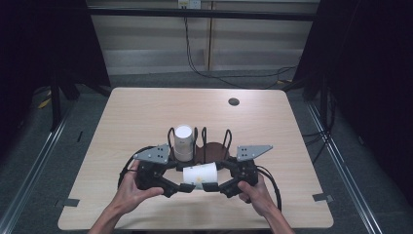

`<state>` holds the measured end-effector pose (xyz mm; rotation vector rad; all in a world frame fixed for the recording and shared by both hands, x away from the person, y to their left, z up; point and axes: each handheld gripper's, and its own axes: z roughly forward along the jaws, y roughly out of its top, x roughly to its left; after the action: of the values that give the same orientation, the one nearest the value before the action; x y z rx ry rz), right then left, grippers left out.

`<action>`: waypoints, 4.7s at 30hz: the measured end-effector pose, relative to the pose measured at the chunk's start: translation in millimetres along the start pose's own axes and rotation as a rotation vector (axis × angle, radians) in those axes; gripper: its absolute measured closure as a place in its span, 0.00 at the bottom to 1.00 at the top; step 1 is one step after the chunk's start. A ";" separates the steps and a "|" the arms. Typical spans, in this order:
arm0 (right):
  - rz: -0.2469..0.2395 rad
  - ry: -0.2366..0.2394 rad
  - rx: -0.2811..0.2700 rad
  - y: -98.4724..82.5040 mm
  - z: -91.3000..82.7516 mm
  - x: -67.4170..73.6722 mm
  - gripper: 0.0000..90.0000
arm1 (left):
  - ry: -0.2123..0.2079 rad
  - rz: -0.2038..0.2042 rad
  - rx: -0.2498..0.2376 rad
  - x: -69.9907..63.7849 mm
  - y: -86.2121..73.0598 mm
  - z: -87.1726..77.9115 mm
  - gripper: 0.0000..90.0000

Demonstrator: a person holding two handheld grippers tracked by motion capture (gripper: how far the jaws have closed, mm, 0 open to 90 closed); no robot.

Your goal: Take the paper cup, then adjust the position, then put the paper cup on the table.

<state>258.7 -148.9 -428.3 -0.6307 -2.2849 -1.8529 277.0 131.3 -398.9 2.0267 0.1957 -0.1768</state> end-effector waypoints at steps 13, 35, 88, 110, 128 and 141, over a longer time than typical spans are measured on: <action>-0.001 0.004 -0.016 0.7 -1.8 -1.5 0.30 | -0.001 -0.010 0.009 3.6 -3.2 1.3 0.39; 0.002 -0.061 0.000 2.0 -10.8 -6.6 0.31 | 0.066 -0.043 0.052 10.6 -11.9 4.5 0.18; 0.105 -0.363 0.196 -4.4 -72.8 -19.7 0.32 | 0.168 -0.081 0.120 23.7 -45.4 -9.9 0.18; 0.121 -0.513 0.329 25.1 -102.4 -43.6 0.32 | 0.184 -0.074 0.122 22.8 -48.9 -15.3 0.18; 0.157 -0.595 0.459 49.3 -100.8 -75.9 0.32 | 0.171 -0.073 0.156 22.2 -45.0 -17.0 0.18; 0.180 -0.662 0.599 64.4 -87.0 -96.9 0.31 | 0.191 -0.062 0.150 24.7 -55.8 -21.7 0.18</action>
<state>358.4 -245.0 -384.3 -1.4160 -2.8307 -0.8552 289.9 176.9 -443.0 2.1881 0.3750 -0.0363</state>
